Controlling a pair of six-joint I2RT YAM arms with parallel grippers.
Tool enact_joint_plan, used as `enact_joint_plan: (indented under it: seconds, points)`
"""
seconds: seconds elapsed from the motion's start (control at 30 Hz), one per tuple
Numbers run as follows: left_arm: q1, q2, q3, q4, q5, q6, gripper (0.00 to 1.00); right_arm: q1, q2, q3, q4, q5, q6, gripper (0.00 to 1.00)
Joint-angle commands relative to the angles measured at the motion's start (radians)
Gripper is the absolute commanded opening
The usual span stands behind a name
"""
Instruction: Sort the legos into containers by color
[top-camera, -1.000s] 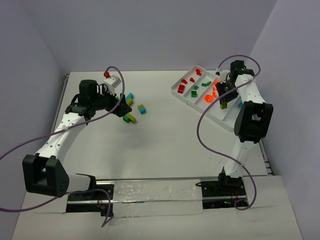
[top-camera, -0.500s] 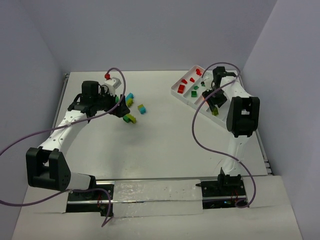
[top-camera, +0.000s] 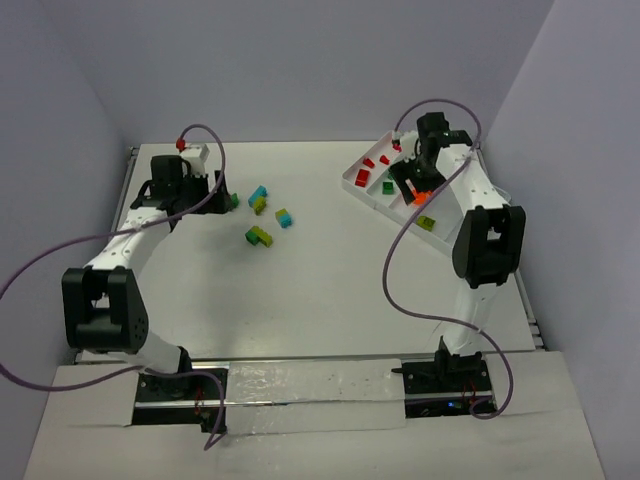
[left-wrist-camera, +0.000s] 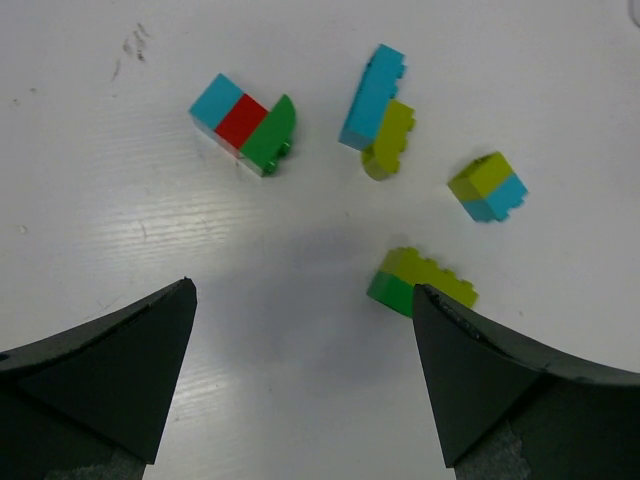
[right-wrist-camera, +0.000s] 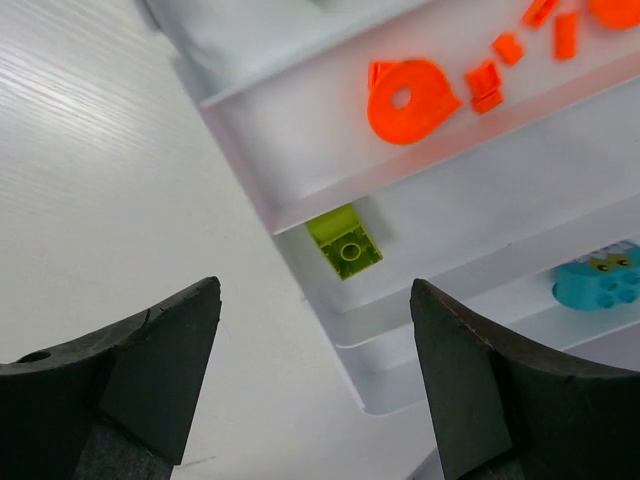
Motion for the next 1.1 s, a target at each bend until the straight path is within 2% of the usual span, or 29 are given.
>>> enact_joint_plan:
  seconds: [0.0, 0.1, 0.2, 0.23, 0.33, 0.4, 0.5, 0.67, 0.97, 1.07]
  points:
    - [0.008, 0.092, 0.085, 0.1, -0.088, -0.026, 0.95, 0.021, -0.171, 0.063, 0.012, -0.121, 0.112, 0.85]
    - [0.012, 0.177, 0.126, 0.112, -0.113, -0.032, 0.9, 0.038, -0.219, 0.047, 0.032, -0.197, 0.186, 0.85]
    - [0.018, 0.249, 0.19, 0.106, -0.163, -0.122, 0.84, 0.054, -0.269, 0.001, 0.055, -0.285, 0.237, 0.86]
    - [0.018, 0.271, 0.23, 0.095, -0.228, -0.206, 0.81, 0.063, -0.286, -0.025, 0.063, -0.296, 0.25, 0.86]
    - [0.017, 0.376, 0.318, 0.02, -0.371, -0.364, 0.8, 0.08, -0.311, -0.068, 0.091, -0.295, 0.262, 0.86]
    - [0.017, 0.423, 0.396, -0.034, -0.413, -0.415, 0.82, 0.083, -0.313, -0.09, 0.095, -0.298, 0.264, 0.86]
    - [0.017, 0.533, 0.506, -0.149, -0.424, -0.462, 0.9, 0.087, -0.312, -0.116, 0.098, -0.304, 0.266, 0.86]
    - [0.007, 0.574, 0.533, -0.128, -0.406, -0.521, 0.97, 0.088, -0.311, -0.147, 0.107, -0.301, 0.264, 0.86]
    - [-0.01, 0.666, 0.614, -0.164, -0.397, -0.571, 0.91, 0.09, -0.298, -0.179, 0.117, -0.302, 0.266, 0.86]
    - [-0.018, 0.694, 0.627, -0.182, -0.394, -0.575, 0.84, 0.088, -0.292, -0.176, 0.117, -0.301, 0.265, 0.86]
